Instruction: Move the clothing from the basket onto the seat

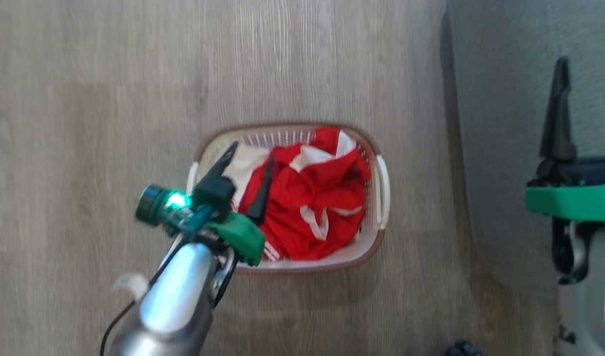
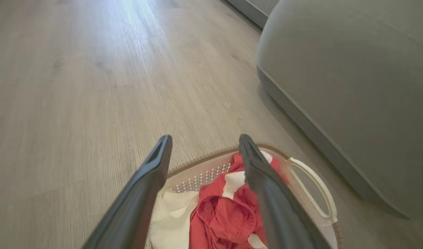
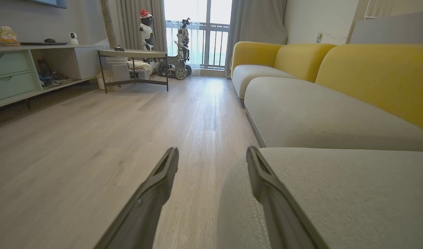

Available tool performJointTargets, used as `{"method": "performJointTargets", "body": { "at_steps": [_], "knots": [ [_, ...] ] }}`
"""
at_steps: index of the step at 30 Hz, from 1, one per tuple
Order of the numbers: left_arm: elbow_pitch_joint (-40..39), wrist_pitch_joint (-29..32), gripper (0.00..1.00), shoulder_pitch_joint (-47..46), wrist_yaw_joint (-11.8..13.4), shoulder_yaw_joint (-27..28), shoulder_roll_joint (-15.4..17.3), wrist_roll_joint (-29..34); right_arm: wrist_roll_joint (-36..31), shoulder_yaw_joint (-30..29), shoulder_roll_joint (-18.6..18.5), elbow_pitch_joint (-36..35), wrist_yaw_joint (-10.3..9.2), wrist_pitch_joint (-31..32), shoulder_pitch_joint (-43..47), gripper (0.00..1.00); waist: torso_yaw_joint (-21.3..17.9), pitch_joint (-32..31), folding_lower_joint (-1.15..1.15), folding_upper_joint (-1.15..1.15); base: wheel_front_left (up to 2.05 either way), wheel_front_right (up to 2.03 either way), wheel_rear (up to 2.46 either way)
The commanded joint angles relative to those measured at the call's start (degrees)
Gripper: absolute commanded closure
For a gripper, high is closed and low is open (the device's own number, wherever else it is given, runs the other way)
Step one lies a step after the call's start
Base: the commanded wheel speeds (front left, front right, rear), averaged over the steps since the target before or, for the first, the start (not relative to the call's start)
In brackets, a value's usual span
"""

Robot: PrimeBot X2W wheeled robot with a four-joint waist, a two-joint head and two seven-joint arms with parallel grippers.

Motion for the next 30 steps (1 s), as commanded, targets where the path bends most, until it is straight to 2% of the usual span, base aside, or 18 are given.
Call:
{"method": "performJointTargets", "body": {
  "at_steps": [1,9,16,30],
  "knots": [
    [1.7,-0.7,0.00,-2.6,-0.4,-0.7,0.5,0.6,-0.5,0.7,-0.6,-3.0,-0.01,-0.4,-1.5,0.00,-0.1,5.0,-0.01,0.00,0.00,0.00,0.00],
    [14.6,-0.7,0.00,-12.3,-0.7,-10.1,0.5,-1.0,-0.9,1.3,-0.6,-6.9,-0.01,-0.4,-4.4,0.00,-1.3,10.9,-0.01,0.00,0.00,0.00,0.00],
    [24.4,-0.7,0.00,-19.0,0.4,-18.2,0.5,-3.6,-1.3,3.2,-0.6,-11.2,-0.01,-0.4,-5.2,0.00,-3.1,15.8,-0.01,0.00,0.00,0.00,0.00],
    [30.4,-0.7,0.00,-28.0,2.9,-27.1,0.5,-8.6,0.2,4.1,-0.6,-14.8,-0.01,-0.4,-5.0,0.00,-5.2,21.9,-0.01,0.00,0.00,0.00,0.00]
  ]
}}
